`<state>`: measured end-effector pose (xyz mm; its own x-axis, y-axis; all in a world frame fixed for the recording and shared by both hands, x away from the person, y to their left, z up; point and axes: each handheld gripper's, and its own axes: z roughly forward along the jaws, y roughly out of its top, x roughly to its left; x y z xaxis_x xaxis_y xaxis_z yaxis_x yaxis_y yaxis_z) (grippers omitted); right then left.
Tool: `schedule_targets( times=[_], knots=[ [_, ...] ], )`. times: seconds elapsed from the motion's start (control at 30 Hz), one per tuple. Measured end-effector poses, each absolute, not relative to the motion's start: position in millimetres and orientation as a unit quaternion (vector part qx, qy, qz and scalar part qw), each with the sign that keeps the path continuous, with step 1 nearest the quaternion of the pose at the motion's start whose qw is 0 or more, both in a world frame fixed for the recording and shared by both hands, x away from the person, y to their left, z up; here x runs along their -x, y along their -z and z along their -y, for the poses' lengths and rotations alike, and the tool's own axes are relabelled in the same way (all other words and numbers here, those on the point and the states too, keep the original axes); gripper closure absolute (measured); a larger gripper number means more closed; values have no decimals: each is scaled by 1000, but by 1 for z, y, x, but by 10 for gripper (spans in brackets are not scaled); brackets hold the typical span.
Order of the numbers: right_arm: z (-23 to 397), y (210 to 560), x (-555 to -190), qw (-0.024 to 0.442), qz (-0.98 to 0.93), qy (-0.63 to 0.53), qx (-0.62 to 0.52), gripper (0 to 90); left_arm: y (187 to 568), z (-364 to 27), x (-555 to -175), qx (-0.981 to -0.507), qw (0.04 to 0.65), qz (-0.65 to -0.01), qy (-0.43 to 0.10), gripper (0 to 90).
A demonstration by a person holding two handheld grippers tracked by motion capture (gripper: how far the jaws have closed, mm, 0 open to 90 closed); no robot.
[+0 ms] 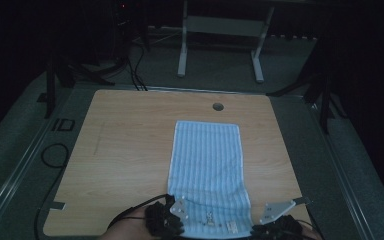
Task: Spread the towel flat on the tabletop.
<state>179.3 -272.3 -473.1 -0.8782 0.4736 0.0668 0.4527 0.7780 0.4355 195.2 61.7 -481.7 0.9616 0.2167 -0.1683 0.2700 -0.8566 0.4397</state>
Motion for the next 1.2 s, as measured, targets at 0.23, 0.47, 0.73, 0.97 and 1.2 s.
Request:
schedule_targets(
  times=[0.23,0.47,0.73,0.97,1.2],
  knots=[
    [281,469,-188,51,-930,-235,-276,722,490,-84,-212,-955,231,-184,34,604],
    [263,468,-236,66,-930,-244,-266,732,493,-81,-240,-953,232,-195,23,595],
    [253,484,-287,61,-931,-239,-269,717,500,-76,-272,-950,224,-217,7,568],
    [259,485,-326,67,-926,-234,-288,675,501,-79,-305,-942,225,-244,-48,547],
    [264,476,-368,86,-924,-230,-292,595,496,-83,-344,-926,246,-278,-74,486]
  ],
)
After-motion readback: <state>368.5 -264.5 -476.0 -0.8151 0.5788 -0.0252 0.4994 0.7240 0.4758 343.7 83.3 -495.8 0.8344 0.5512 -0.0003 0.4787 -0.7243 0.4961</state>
